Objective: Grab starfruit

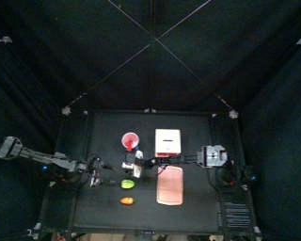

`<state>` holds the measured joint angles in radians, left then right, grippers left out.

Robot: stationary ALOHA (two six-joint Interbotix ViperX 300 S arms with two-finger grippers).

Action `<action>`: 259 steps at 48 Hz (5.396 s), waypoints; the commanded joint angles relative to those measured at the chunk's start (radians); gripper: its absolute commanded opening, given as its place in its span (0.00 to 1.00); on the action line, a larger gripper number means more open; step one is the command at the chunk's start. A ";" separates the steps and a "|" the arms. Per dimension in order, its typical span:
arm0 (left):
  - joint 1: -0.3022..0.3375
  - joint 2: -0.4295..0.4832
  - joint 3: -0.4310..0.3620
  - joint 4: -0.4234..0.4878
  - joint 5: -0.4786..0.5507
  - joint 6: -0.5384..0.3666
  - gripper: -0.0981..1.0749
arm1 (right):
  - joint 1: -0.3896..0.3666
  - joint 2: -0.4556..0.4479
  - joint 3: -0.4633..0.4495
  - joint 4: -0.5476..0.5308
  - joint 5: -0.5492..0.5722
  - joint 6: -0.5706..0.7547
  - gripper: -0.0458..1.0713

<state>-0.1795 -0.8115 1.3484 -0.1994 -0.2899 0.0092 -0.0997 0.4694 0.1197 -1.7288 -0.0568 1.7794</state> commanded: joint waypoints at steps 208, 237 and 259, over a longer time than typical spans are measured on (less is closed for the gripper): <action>0.091 0.002 0.008 0.015 -0.049 -0.002 0.91 | 0.290 0.035 0.009 0.184 0.385 0.000 0.70; 0.091 0.002 0.008 0.015 -0.049 -0.003 0.91 | 0.331 -0.089 0.103 0.147 0.422 -0.003 0.71; 0.091 0.002 0.009 0.015 -0.049 -0.002 0.91 | 0.345 -0.109 0.117 0.144 0.440 -0.003 0.71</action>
<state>-0.0905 -0.8130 1.3683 -0.1856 -0.3298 0.0077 0.2424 0.4142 0.2470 -1.5800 0.3789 1.7748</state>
